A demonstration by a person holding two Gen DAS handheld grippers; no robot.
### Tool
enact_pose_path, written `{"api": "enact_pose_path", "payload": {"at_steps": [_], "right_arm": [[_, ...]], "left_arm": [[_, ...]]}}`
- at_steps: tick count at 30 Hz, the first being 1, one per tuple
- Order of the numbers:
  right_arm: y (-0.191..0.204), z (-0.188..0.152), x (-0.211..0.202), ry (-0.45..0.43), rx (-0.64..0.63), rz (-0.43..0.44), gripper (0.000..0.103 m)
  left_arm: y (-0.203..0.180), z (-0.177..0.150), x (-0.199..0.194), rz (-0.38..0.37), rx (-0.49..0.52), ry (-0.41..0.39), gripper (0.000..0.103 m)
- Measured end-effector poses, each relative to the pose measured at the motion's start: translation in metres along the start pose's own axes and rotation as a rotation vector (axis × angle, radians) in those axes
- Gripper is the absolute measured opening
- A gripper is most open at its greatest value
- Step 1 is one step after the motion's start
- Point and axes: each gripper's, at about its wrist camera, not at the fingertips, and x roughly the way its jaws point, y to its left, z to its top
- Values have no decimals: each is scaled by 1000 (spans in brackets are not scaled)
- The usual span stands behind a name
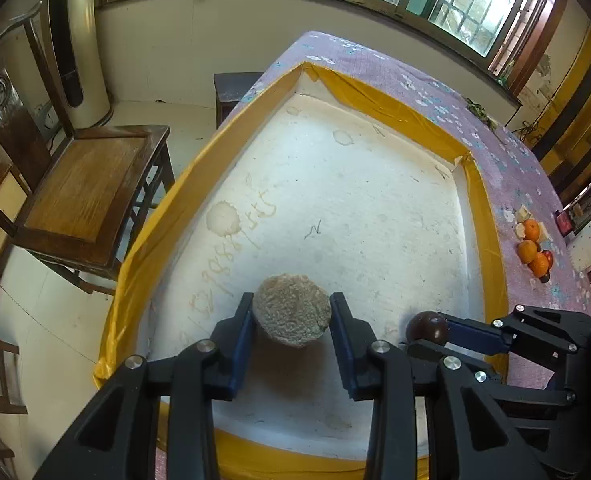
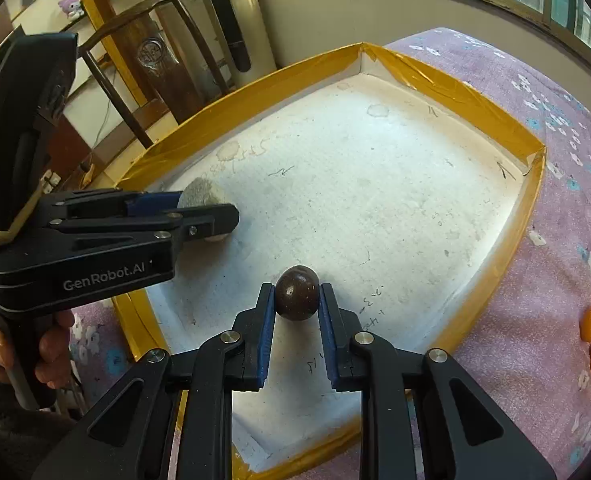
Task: Organize fruits
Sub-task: 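Carry cake and plum over the yellow tray and open both tools, then grasp the red tomato with right tool while left tool grasps a tangerine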
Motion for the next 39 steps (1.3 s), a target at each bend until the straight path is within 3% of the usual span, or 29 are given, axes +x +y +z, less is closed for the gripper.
{"api": "enact_pose_path", "payload": {"at_steps": [8, 9, 22, 30, 32, 34, 39], "right_arm": [[1, -2, -2, 8, -8, -32, 24], [-1, -4, -3, 11, 0, -30, 29], [1, -32, -50, -67, 13, -27, 30], [-26, -61, -92, -127, 79, -78, 33], [-39, -70, -100, -132, 116, -100, 37], [-55, -80, -109, -137, 160, -125, 52], [-99, -113, -138, -179, 294, -173, 55]], "left_arm": [[-3, 0, 1, 40, 32, -16, 39], [-3, 0, 0, 45, 32, -15, 41], [-14, -7, -18, 104, 3, -49, 59], [-69, -6, -29, 86, 64, -87, 72], [-88, -7, -32, 79, 94, -99, 77], [-108, -7, -33, 66, 125, -107, 82], [-162, -14, -31, 29, 215, -103, 92]]}}
